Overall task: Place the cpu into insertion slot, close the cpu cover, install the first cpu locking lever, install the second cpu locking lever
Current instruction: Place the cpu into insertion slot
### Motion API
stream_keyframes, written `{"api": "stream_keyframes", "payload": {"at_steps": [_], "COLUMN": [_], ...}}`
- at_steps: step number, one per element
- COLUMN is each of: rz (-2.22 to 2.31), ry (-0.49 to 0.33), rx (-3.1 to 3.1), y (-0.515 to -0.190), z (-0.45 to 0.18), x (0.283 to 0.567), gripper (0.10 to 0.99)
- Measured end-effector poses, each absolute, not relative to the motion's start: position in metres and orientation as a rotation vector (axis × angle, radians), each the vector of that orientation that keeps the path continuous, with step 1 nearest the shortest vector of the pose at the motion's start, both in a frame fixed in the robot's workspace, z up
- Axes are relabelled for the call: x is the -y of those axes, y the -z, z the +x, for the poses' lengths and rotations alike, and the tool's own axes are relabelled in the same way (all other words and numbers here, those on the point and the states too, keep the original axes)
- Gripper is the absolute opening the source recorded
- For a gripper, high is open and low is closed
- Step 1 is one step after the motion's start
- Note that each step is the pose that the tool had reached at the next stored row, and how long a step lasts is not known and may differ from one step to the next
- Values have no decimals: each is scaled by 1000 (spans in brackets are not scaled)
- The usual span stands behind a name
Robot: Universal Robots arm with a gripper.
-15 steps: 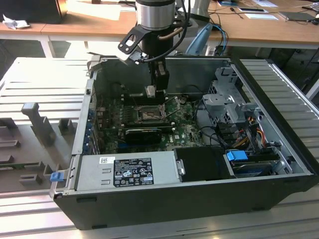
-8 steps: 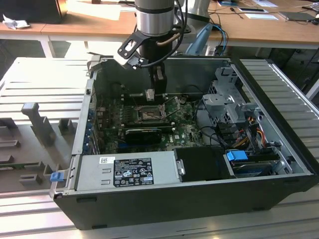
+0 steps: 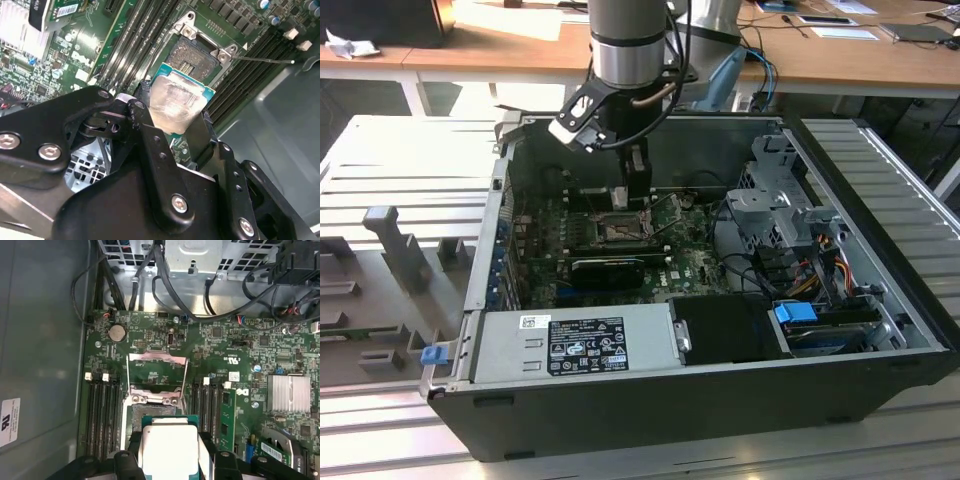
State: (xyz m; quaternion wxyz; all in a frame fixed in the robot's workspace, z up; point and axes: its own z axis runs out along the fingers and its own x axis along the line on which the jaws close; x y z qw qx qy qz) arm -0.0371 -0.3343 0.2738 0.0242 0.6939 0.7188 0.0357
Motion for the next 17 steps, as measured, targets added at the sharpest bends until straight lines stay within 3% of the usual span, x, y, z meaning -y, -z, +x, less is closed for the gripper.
{"api": "stream_keyframes", "payload": {"at_steps": [11,17], "rz": [2165,2181], "ry": [-110,-109], "rx": [-2206,-2189], "y": [-223,-213], "z": [-46,-46], "x": [329,323], "gripper": [529,529]}}
